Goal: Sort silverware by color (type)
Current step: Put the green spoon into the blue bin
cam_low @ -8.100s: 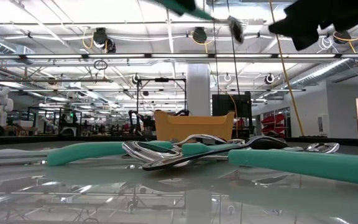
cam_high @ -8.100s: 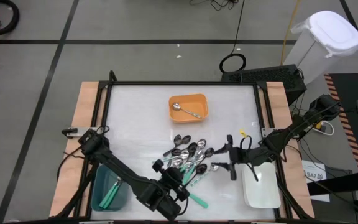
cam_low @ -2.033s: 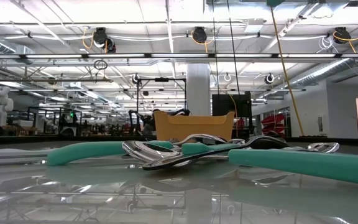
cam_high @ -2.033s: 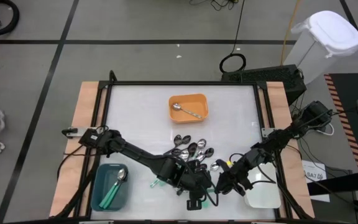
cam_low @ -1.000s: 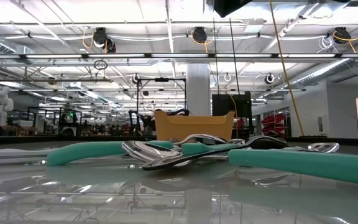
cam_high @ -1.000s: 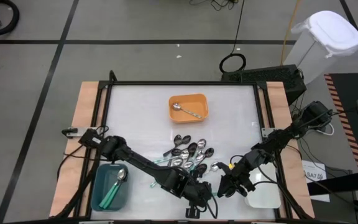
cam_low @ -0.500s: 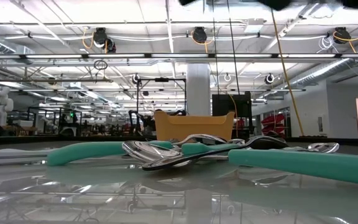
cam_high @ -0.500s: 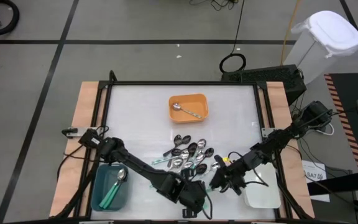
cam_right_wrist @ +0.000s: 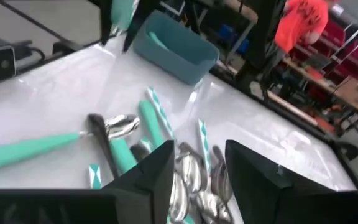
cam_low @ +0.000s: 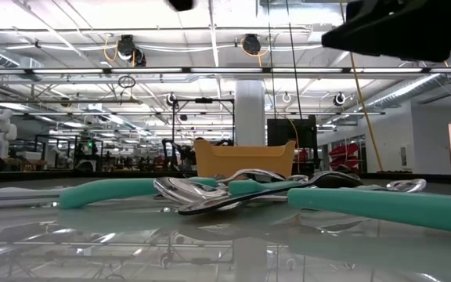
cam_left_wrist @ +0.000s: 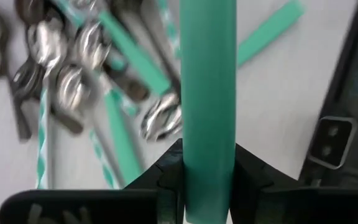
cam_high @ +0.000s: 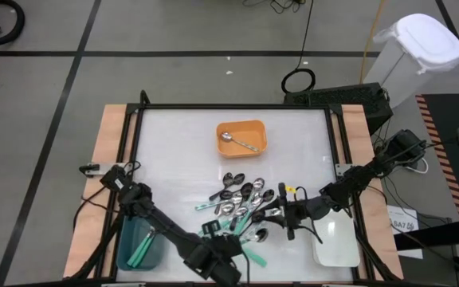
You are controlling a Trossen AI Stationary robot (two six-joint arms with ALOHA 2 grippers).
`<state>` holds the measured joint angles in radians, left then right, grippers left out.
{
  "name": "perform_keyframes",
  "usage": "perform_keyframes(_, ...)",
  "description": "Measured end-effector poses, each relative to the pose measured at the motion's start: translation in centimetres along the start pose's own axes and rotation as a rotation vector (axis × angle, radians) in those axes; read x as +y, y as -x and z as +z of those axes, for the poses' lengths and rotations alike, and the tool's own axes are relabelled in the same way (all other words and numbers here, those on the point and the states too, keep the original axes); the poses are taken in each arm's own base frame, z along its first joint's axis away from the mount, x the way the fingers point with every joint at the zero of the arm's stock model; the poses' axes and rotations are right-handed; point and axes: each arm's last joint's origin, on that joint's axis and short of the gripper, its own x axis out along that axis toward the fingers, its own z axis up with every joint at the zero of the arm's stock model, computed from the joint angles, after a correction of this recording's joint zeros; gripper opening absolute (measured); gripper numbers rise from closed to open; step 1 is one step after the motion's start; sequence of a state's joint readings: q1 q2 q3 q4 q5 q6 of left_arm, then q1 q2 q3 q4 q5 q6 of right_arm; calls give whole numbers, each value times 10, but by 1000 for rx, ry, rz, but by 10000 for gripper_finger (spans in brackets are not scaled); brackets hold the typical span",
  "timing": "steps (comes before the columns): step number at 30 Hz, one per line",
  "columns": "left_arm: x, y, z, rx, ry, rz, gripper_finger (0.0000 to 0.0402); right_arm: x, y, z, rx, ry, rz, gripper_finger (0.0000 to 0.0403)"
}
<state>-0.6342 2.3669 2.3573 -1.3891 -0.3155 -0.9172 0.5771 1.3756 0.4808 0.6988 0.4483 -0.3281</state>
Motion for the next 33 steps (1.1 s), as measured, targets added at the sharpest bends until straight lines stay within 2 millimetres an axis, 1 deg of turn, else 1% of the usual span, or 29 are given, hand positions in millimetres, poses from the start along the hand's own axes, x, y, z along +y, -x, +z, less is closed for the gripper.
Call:
perform_keyframes(6,8,10,-17,87,34,110,75,-3,7,1,36,-50,14,141)
perform_keyframes(8,10,20,-19,82,35,100,75,-6,11,3,36,-65,13,141)
perform_keyframes(15,25,55,-14,-10,-15,70,75,-16,25,10,45,-111,18,141)
perform_keyframes(21,44,83,-5,-112,-79,77,75,-20,32,12,48,-132,20,141)
perform_keyframes(24,54,91,1,-131,-104,77,75,-20,33,11,57,-138,22,141)
perform_keyframes(28,64,103,3,-154,-166,69,75,-20,33,10,64,-140,25,141)
perform_keyframes(30,69,108,0,-174,-178,94,75,-20,33,10,64,-145,25,141)
perform_keyframes(33,80,108,-9,-160,-160,126,75,-19,33,11,61,-144,29,141)
